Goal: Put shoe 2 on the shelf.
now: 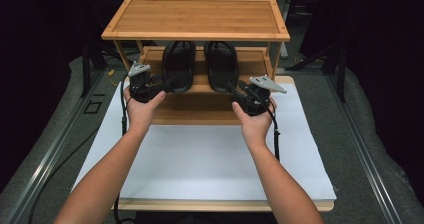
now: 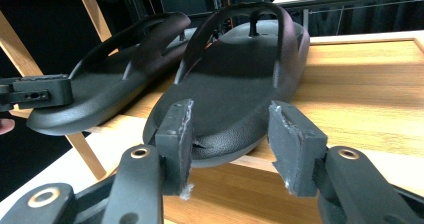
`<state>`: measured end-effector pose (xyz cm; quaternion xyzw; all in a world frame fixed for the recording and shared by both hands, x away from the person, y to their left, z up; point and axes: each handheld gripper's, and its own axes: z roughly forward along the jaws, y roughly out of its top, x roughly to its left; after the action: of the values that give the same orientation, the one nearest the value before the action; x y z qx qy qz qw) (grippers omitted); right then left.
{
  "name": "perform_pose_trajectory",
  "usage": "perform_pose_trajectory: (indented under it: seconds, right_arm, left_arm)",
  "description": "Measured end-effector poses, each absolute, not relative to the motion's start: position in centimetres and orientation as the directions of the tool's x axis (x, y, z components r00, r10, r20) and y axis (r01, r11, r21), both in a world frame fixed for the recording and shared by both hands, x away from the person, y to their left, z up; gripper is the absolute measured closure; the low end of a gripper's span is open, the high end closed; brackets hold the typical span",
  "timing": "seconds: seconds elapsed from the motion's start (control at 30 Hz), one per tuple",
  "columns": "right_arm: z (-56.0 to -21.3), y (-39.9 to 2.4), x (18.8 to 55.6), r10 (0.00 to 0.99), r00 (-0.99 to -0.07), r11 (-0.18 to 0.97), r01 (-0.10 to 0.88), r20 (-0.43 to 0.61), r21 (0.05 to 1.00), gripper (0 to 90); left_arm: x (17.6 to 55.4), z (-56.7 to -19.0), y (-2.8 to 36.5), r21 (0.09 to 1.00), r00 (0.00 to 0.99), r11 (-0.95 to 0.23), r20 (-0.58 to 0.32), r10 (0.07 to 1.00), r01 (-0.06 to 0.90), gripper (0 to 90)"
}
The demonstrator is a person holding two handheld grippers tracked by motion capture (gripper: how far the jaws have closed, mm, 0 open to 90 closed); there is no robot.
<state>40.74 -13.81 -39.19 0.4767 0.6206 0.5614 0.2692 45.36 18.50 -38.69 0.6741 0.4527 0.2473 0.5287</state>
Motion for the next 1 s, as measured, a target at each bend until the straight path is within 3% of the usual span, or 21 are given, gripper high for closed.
perform_pose_trajectory:
  seconds: [1.0]
  right_arm:
    - [-39.3, -11.4, 41.5, 0.885, -0.423, -0.073, 0.287, 0.194, 0.955, 53.9]
  left_arm:
    - [46.3, -38.5, 16.3, 0.936, 0.514, -0.066, -0.129, 0.848, 0.345, 42.0]
